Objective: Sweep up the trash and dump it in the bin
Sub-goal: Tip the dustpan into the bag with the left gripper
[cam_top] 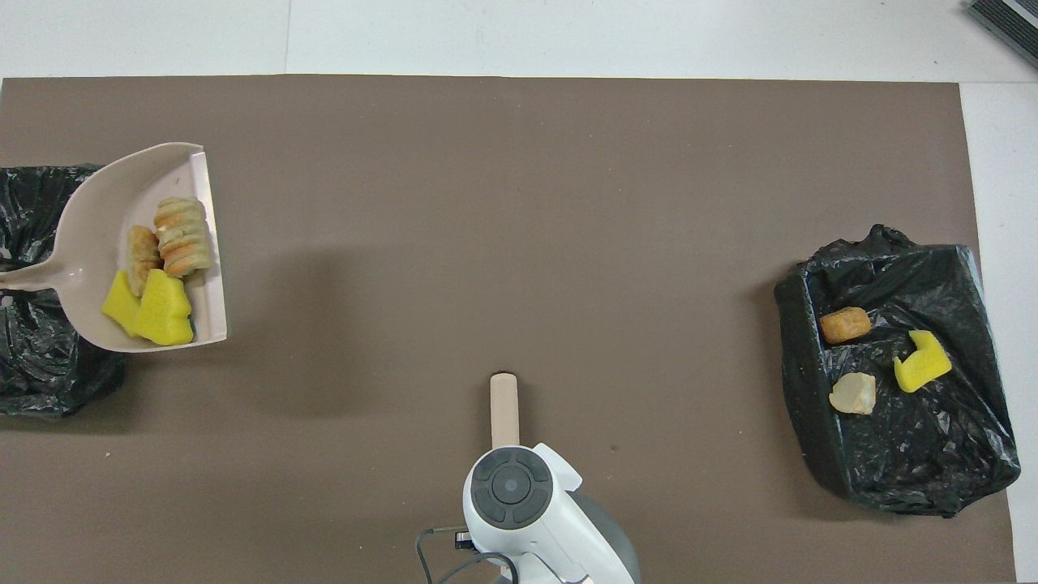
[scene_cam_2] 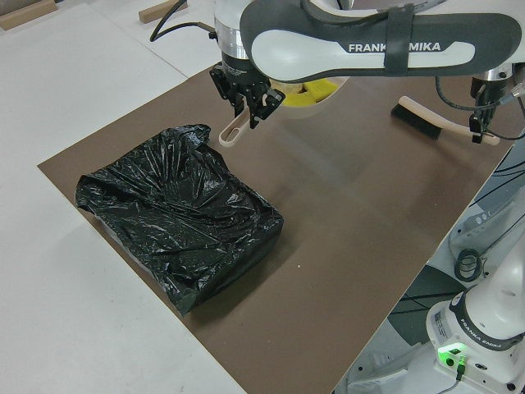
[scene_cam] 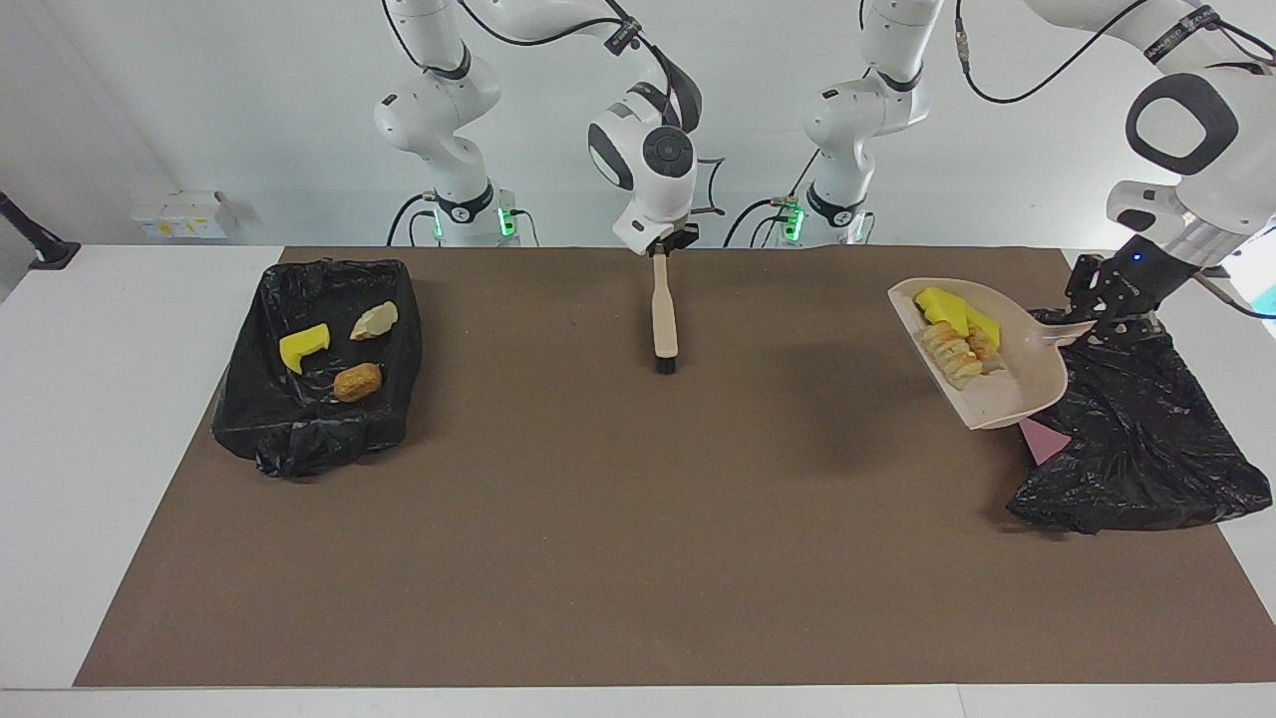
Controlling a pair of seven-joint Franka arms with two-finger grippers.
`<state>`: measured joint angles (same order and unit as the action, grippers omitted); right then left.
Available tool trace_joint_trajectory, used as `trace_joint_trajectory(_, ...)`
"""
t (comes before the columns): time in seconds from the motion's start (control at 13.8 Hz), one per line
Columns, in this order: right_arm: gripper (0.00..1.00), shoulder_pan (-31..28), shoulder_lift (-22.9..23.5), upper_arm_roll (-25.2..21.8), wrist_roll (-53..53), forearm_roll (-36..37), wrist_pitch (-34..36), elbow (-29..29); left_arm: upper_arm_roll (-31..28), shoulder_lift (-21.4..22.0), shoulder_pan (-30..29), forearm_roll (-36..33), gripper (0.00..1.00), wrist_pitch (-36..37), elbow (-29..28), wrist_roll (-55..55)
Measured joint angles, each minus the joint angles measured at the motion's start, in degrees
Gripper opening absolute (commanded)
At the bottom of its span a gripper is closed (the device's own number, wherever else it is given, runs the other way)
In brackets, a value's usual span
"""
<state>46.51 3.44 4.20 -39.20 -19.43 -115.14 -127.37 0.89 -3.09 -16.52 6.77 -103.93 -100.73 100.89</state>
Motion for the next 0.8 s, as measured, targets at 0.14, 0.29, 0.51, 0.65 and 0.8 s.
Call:
trace_joint_trajectory(0.14, 0.00, 0.3, -0.3, 0.0, 0.0, 0.0, 0.0, -0.4, -0.1, -0.6, -3.3, -2.5, 0.00, -2.2, 0.0, 4.3)
trace_joint_trajectory(0.29, 0.00, 0.5, -0.7, 0.0, 0.0, 0.0, 0.2, -0.9, -0.2, -2.5, -7.5, -4.1, 0.00, -4.7, 0.1, 8.9)
trace_joint_trajectory(0.51, 0.00, 2.3, -1.3, 0.0, -3.0, -0.1, 0.9, -1.5, -0.2, -7.4, -12.4, -9.2, 0.00, -6.7, 4.0, 13.0)
trace_joint_trajectory(0.65, 0.00, 3.7, -2.1, 0.1, -4.2, -0.2, 1.5, -2.4, -0.2, -10.6, -14.6, -12.4, 0.00, -7.4, 8.4, 15.6)
trace_joint_trajectory(0.8, 0.00, 4.5, -3.1, 0.1, -4.2, -0.3, 3.3, -3.2, -0.1, -12.7, -14.8, -17.5, 0.00, -7.5, 12.5, 16.0)
